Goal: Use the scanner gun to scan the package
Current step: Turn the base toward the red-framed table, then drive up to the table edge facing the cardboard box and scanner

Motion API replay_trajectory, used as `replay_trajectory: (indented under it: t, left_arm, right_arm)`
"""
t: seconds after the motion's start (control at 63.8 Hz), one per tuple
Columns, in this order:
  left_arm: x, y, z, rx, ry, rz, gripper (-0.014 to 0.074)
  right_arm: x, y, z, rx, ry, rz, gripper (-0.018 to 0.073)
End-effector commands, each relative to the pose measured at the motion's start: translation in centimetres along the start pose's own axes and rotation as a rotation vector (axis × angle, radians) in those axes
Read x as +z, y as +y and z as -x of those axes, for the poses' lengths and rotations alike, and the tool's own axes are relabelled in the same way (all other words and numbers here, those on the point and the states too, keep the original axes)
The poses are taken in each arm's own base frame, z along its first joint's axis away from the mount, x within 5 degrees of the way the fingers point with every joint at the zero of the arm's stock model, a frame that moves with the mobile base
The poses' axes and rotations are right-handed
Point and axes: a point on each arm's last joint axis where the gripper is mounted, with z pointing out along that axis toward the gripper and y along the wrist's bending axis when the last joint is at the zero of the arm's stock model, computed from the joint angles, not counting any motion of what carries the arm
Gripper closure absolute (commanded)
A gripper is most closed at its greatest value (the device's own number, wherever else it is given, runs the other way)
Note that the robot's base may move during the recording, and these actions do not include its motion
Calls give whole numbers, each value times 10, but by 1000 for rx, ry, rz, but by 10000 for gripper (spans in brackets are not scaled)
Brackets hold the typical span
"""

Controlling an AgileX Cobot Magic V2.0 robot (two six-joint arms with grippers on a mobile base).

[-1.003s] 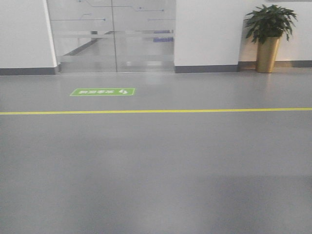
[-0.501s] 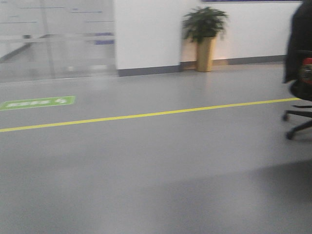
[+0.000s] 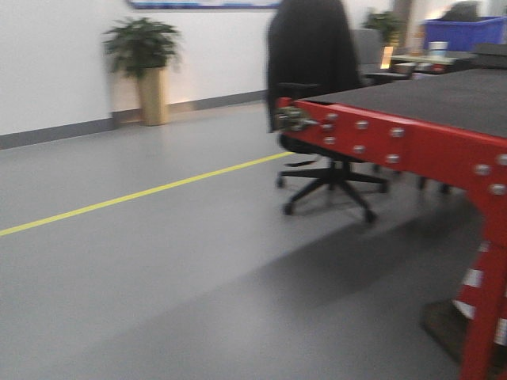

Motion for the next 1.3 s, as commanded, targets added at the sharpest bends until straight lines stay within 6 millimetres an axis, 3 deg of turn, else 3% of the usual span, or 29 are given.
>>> replay_trajectory:
  t: [0.0,1.285]
  left_arm:
    - [0,0,4,4,-25,-5,707]
    - [0,0,4,4,-25,-5,707]
  right_arm:
    - [0,0,3,1,-28,-3,721]
    - [0,0,3,1,-28,-3,721]
